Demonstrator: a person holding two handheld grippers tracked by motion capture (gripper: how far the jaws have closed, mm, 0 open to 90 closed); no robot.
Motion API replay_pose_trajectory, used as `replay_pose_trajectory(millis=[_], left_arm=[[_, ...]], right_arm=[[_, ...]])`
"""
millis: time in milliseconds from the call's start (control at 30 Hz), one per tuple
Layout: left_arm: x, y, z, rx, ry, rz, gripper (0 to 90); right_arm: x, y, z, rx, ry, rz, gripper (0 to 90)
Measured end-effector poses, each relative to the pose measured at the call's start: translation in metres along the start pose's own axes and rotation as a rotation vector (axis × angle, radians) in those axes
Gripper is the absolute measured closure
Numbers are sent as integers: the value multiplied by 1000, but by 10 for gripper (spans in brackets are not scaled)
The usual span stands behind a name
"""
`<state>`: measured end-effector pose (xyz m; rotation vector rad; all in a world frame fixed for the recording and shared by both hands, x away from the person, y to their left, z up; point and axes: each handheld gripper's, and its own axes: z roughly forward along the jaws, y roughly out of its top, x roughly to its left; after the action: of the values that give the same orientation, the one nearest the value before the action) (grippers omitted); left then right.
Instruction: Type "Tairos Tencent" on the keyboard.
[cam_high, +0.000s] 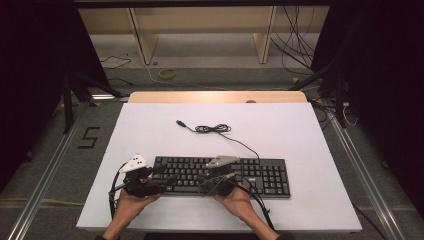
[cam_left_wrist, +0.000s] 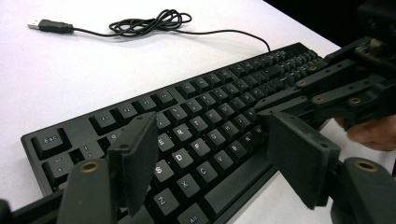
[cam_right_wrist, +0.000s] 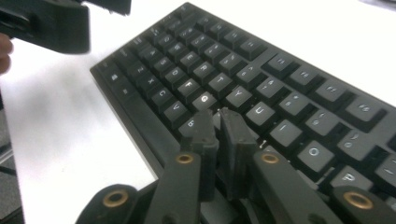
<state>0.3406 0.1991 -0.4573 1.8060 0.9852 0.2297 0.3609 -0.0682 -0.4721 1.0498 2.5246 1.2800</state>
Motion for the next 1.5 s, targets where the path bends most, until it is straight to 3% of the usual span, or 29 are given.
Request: replay_pose_trajectory(millis=[333,667,1067,1500], left_arm=[[-1,6,5,27,13,13,330],[-1,16,22,85,22,23,384],[-4,24,43,176,15,45,593],[-6,27,62,252,26,109,836]], right_arm=[[-8,-8,-21,-32,7,29,714],[-16,-20,-48,-73,10,40,488],[-20,-30,-70,-115,-5,34,411],[-23,-37,-81,-125,-25,32,371]])
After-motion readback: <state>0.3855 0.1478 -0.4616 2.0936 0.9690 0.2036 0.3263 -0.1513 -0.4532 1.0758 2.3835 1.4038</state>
